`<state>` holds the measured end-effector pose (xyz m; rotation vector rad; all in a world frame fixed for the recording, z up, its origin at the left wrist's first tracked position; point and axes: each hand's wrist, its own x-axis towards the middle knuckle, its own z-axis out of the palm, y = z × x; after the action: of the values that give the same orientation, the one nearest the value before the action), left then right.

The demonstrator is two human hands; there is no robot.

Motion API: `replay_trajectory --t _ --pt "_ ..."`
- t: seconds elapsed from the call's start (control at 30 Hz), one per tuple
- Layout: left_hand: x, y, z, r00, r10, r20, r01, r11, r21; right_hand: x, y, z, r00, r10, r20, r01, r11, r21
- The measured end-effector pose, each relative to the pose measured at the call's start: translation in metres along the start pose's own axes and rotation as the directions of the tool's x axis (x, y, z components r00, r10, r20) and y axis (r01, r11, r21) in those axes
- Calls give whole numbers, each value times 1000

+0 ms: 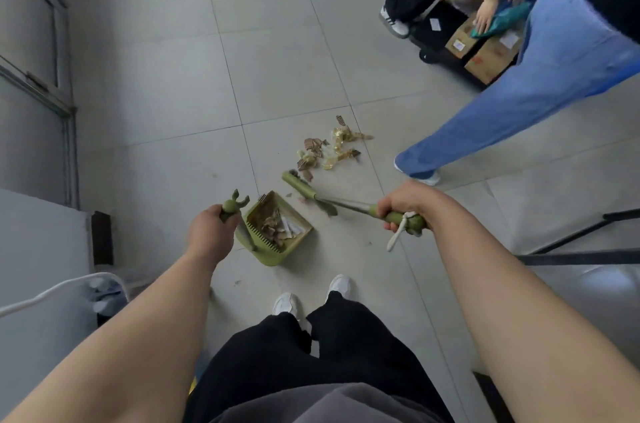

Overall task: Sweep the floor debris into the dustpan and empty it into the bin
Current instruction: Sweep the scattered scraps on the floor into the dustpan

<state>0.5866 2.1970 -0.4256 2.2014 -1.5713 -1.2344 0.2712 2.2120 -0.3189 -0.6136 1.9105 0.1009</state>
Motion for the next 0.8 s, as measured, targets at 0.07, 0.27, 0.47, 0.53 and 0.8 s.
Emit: replay_trajectory --t 0.07,0.27,0.47,0.53,0.8 --pt "6 1 1 1000 -28 -15 27 999 -22 9 -6 -3 1000 -14 -19 14 1000 28" --pt "23 22 11 995 -46 -84 51 997 61 43 -16 -20 994 -16 -107 27 994 109" --pt "49 55 14 990 -59 -127 68 995 68 77 -25 -60 984 -27 -177 60 981 184" --pt "57 65 16 990 -63 -128 71 996 62 91 -31 -78 979 -32 -202 72 979 193" --pt "82 113 43 988 -89 -127 88 996 -11 133 -63 -144 964 -60 -259 103 982 156"
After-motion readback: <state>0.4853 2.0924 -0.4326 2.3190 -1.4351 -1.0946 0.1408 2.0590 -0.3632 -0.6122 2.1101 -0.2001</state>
